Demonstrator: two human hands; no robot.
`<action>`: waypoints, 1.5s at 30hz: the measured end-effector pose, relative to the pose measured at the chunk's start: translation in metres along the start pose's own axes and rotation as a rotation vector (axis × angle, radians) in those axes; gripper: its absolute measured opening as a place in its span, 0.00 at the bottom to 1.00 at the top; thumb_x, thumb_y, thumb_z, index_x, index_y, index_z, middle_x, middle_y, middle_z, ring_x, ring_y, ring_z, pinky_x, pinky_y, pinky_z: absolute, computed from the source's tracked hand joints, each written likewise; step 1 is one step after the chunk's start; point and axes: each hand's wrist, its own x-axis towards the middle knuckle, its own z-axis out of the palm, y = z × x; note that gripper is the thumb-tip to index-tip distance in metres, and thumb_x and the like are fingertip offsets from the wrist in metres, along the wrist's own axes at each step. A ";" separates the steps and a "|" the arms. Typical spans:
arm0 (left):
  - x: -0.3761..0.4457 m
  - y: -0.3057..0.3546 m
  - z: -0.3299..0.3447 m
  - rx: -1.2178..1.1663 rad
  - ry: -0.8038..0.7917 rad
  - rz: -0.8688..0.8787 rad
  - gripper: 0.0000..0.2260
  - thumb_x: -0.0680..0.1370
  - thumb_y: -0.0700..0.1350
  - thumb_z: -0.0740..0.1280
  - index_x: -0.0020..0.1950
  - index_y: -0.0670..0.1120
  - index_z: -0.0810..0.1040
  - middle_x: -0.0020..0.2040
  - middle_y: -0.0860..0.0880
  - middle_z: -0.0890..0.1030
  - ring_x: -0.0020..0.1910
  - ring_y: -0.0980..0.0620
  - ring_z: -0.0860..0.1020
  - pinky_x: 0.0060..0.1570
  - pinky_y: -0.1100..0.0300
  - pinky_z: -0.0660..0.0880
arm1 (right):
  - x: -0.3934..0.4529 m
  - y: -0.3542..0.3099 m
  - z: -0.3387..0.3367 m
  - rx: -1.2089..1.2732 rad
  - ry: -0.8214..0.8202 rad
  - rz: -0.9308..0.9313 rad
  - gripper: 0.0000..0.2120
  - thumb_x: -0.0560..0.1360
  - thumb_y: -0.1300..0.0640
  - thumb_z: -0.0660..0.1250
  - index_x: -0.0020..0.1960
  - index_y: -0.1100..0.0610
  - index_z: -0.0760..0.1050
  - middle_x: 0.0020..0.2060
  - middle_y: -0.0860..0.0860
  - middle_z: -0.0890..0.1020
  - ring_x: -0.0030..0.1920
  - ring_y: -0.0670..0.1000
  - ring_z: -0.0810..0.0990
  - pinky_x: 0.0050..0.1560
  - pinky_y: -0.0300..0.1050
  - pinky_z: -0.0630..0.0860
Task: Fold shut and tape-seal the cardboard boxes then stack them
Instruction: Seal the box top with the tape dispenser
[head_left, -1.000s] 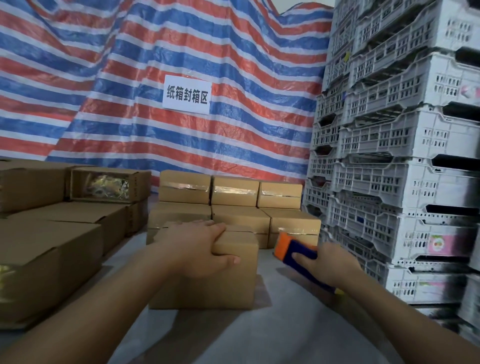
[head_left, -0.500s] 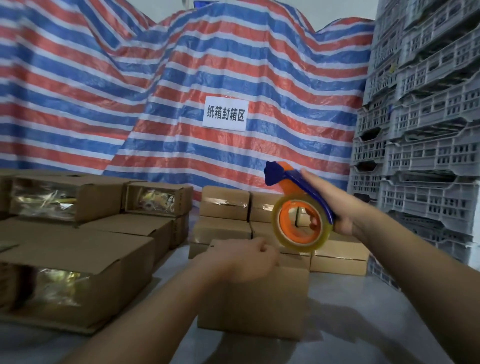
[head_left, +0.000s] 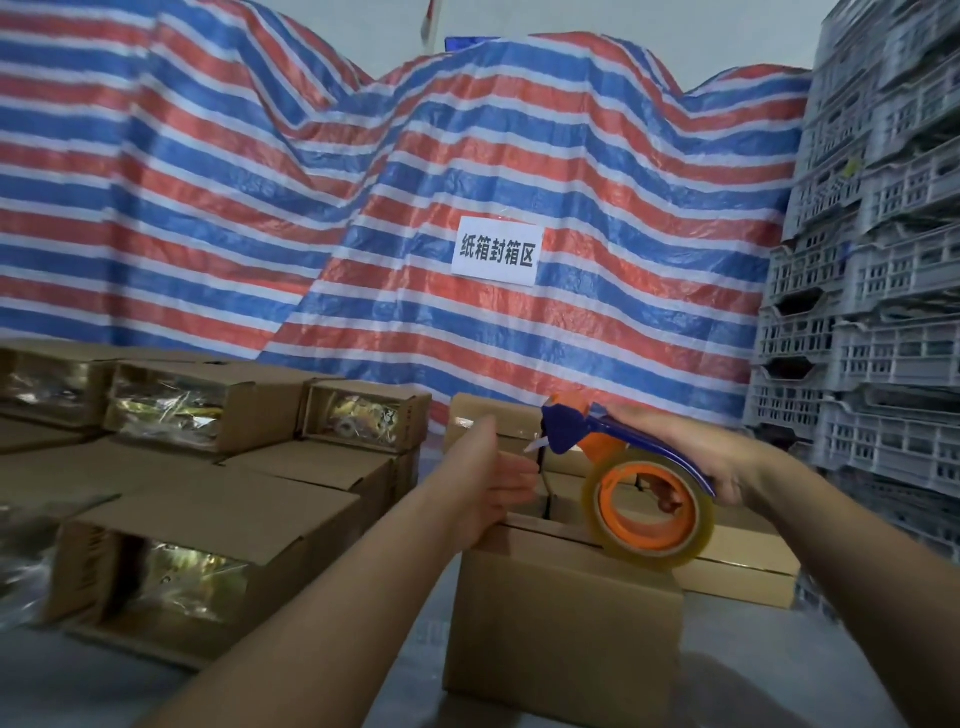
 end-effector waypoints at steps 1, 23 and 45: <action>-0.001 0.000 0.002 -0.011 0.015 0.005 0.27 0.84 0.58 0.51 0.53 0.39 0.80 0.50 0.42 0.84 0.51 0.46 0.81 0.62 0.52 0.70 | 0.000 0.001 0.000 0.000 -0.001 -0.012 0.43 0.54 0.31 0.81 0.58 0.58 0.79 0.44 0.57 0.86 0.38 0.53 0.85 0.39 0.46 0.82; 0.011 0.001 0.006 -0.071 0.124 -0.056 0.04 0.79 0.35 0.61 0.50 0.41 0.74 0.34 0.48 0.72 0.31 0.54 0.69 0.29 0.64 0.63 | 0.007 -0.030 0.008 -0.174 -0.102 0.130 0.34 0.66 0.36 0.72 0.61 0.60 0.74 0.43 0.55 0.86 0.37 0.51 0.85 0.38 0.42 0.80; 0.017 -0.023 -0.032 -0.161 0.293 -0.089 0.13 0.78 0.31 0.59 0.62 0.36 0.72 0.40 0.41 0.76 0.32 0.50 0.78 0.25 0.66 0.76 | 0.023 -0.057 0.029 -0.530 -0.273 0.337 0.33 0.68 0.35 0.68 0.61 0.60 0.73 0.37 0.51 0.83 0.33 0.47 0.82 0.36 0.37 0.78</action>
